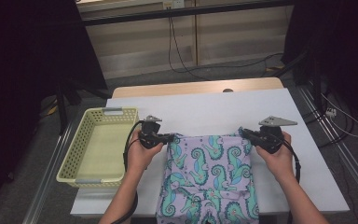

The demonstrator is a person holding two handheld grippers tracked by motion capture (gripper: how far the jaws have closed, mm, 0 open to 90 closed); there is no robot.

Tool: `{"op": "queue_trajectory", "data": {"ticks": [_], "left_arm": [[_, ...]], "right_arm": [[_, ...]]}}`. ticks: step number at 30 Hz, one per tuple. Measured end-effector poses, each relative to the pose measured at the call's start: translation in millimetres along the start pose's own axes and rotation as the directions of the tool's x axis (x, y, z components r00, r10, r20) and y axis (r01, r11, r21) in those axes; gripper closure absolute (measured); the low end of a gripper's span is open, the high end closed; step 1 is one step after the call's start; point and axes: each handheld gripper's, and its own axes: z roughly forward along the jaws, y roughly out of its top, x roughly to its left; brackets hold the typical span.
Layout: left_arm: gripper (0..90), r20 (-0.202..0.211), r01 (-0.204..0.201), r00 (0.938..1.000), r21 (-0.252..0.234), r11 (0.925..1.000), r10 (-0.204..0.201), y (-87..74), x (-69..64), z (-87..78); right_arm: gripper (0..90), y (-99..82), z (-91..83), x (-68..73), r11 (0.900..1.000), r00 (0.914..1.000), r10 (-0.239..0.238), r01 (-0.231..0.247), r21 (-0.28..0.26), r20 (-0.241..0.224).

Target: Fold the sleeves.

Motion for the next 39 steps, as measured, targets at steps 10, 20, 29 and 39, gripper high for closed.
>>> {"op": "queue_trajectory", "data": {"ticks": [10, 20, 29, 39], "left_arm": [[86.5, 0.0, -0.003, 1.0, -0.009, 1.0, 0.003, 12.6, 1.2, 3.5], [86.4, 0.001, -0.008, 1.0, -0.023, 0.9997, 0.008, 29.1, 4.4, 7.0], [86.4, -0.013, 0.006, 0.9999, -0.011, 0.9999, -0.006, 40.2, 20.9, 14.9], [49.6, -0.033, -0.037, 0.9987, 0.018, 0.9992, 0.038, 41.7, 28.6, 29.3]], "right_arm": [[87.8, 3.5, -1.4, -4.5, 0.9991, 0.9994, 0.015, -0.014, -0.039, 0.032], [87.8, 16.6, 3.6, -12.2, 0.9986, 0.9971, 0.018, -0.014, -0.052, 0.073], [87.8, 34.6, 21.1, -19.0, 0.999, 0.9967, 0.002, 0.002, -0.045, 0.081], [54.6, 52.9, 45.2, -16.9, 0.9958, 0.986, -0.077, 0.083, -0.038, 0.148]]}}
